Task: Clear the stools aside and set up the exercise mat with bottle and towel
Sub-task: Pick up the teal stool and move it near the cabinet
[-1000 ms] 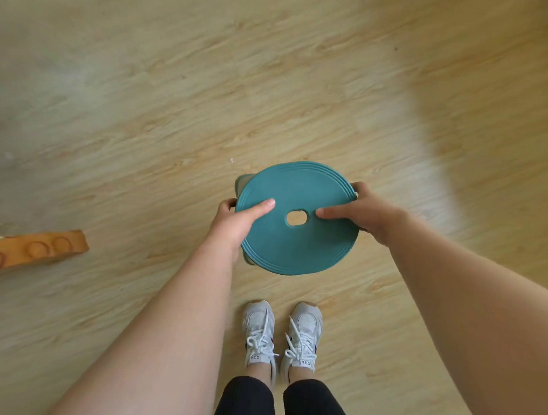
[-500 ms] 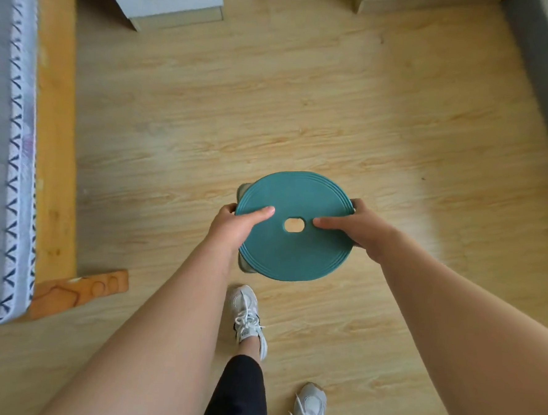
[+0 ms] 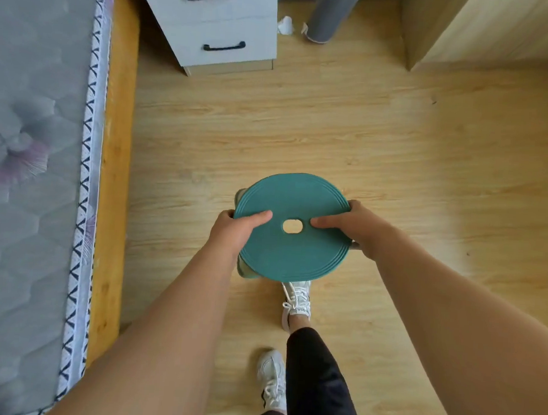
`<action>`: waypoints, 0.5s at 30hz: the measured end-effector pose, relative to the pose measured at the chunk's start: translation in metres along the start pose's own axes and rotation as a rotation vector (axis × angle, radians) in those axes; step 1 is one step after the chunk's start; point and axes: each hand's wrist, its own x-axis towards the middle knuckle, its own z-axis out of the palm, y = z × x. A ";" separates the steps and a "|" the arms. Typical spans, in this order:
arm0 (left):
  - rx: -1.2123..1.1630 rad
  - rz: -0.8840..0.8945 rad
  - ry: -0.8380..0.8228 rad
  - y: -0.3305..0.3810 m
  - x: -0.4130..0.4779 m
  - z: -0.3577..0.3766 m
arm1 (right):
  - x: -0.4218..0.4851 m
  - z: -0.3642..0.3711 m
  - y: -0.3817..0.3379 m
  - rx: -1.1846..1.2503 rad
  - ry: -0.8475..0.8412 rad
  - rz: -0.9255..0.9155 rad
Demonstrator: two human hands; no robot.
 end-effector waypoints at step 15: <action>-0.083 0.004 0.081 0.148 0.149 -0.058 | 0.145 0.062 -0.184 -0.063 -0.084 0.037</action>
